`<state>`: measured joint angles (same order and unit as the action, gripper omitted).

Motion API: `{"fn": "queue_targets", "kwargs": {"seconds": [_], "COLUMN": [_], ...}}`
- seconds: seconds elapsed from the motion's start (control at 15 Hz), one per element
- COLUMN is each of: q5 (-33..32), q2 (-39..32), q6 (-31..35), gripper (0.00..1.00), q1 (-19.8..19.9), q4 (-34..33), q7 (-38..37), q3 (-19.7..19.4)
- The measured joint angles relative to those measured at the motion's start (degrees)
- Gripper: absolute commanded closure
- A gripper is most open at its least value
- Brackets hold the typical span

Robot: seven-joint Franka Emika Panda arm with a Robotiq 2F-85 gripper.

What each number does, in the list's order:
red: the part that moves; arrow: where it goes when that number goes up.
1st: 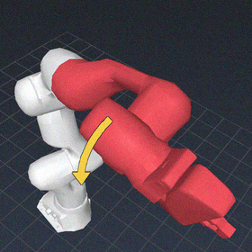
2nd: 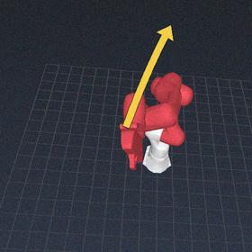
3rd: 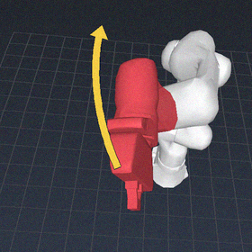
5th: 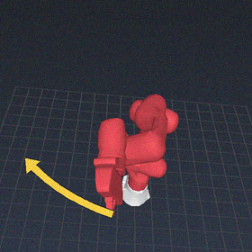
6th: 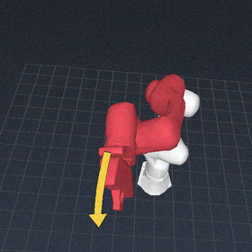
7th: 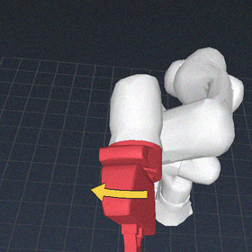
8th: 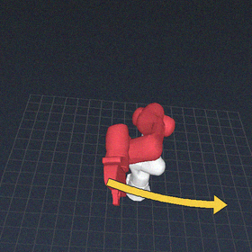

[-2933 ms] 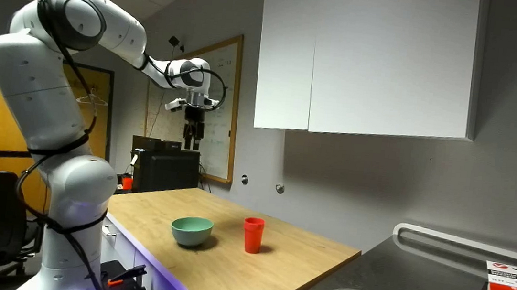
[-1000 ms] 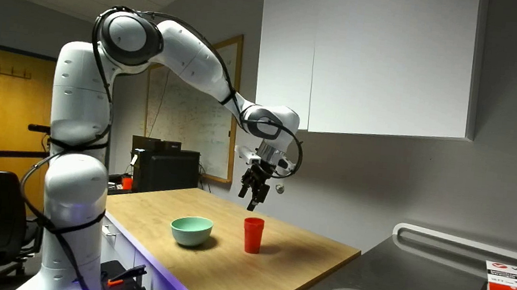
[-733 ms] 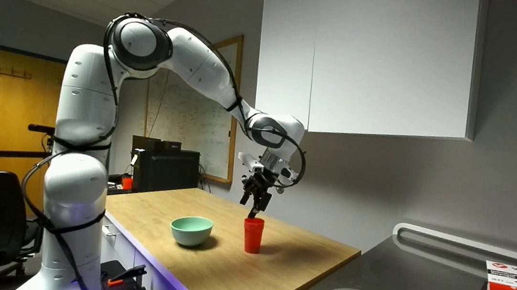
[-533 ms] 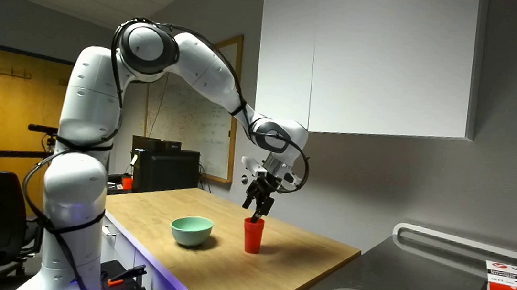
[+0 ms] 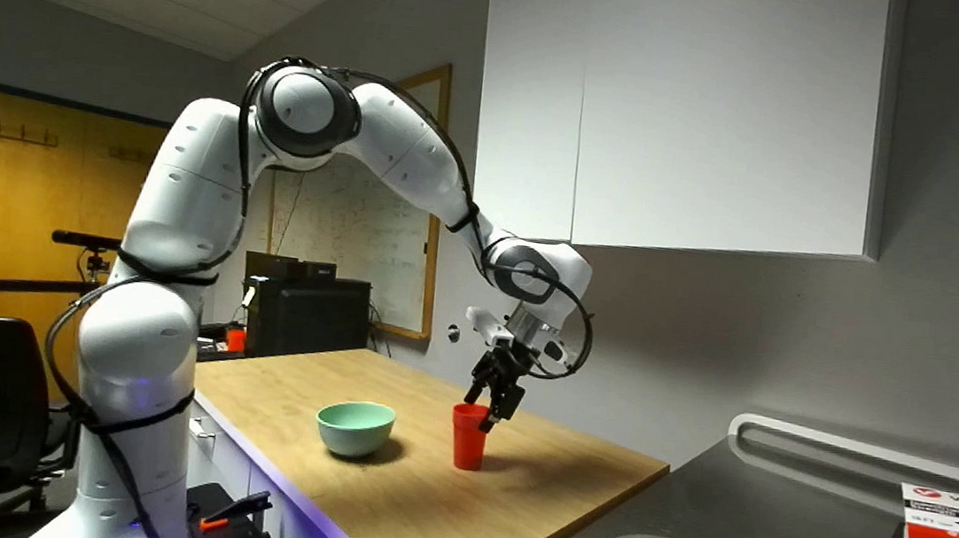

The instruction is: Pour the contents in the orange cup into the green bowl

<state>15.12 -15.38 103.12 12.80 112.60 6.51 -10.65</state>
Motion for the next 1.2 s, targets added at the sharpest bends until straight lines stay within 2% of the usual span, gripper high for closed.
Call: {"fn": "queue_targets", "kwargs": {"seconds": [0.73, 0.8, 0.87, 0.93, 1.2], "q5": [0.3, 0.3, 0.2, 0.1, -0.2], "q2": [-5.8, -6.2, -6.6, -6.9, -8.1], "q6": [-2.8, -3.1, -3.2, -3.3, -3.3], "gripper": [0.0, 0.25, 0.27, 0.33, 0.65], "q1": [1.8, 1.8, 1.8, 1.8, 1.5], "q4": [-6.1, -6.4, -6.7, -7.0, -7.7], "q7": [0.4, 0.4, 0.4, 0.4, 0.4], "q3": [0.0, 0.0, 0.1, 0.2, 0.9]}}
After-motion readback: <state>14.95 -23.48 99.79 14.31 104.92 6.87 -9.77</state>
